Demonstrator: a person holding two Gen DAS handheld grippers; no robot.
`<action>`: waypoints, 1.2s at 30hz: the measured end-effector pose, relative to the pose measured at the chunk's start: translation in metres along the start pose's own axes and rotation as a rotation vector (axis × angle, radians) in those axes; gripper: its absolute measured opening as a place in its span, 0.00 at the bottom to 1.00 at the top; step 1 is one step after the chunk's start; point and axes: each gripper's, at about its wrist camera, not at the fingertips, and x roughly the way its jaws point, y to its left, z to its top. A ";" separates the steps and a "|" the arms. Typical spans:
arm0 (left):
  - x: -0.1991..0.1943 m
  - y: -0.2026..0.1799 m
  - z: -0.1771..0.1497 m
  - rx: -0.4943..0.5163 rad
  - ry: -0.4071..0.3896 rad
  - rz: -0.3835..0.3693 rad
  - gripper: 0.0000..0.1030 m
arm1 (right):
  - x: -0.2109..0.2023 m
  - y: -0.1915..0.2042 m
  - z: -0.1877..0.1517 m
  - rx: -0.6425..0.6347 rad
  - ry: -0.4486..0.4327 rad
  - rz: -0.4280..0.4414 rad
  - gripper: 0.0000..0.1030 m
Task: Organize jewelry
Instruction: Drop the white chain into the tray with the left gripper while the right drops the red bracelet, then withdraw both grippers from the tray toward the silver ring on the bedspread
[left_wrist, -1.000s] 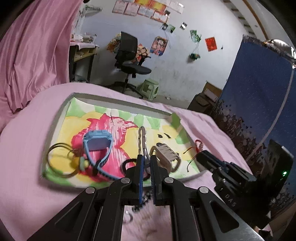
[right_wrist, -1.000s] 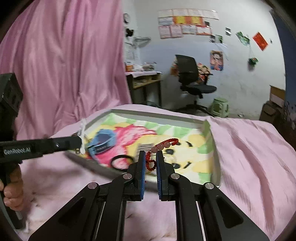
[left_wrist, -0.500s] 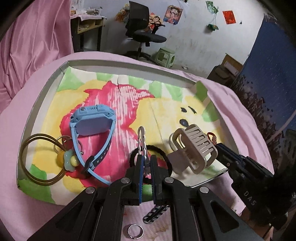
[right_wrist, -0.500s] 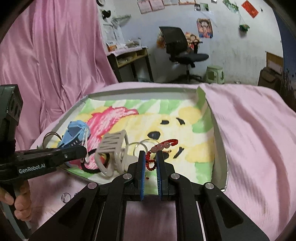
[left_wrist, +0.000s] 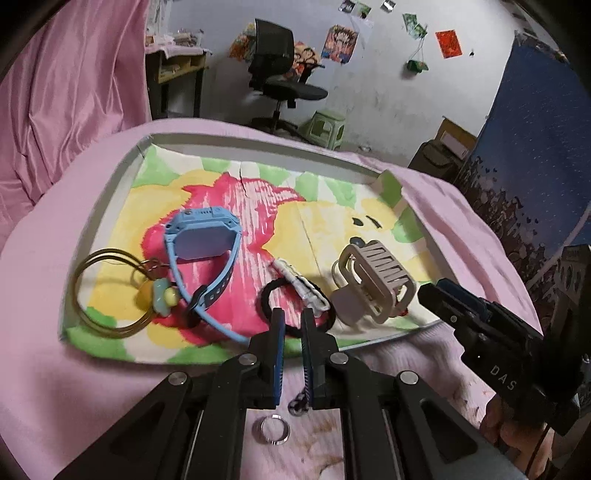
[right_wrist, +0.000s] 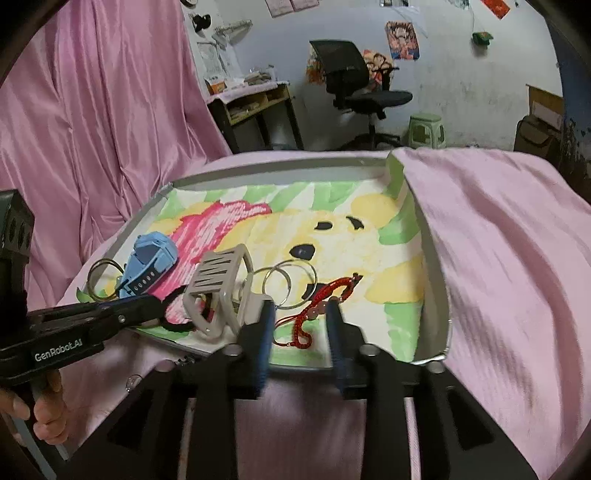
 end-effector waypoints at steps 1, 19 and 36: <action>-0.004 0.000 -0.001 0.002 -0.011 0.001 0.12 | -0.004 0.000 0.000 -0.004 -0.011 -0.003 0.31; -0.084 0.015 -0.042 -0.023 -0.287 0.039 0.79 | -0.100 0.023 -0.020 -0.055 -0.357 -0.021 0.78; -0.130 0.014 -0.080 0.030 -0.429 0.099 0.97 | -0.140 0.039 -0.047 -0.099 -0.434 -0.016 0.96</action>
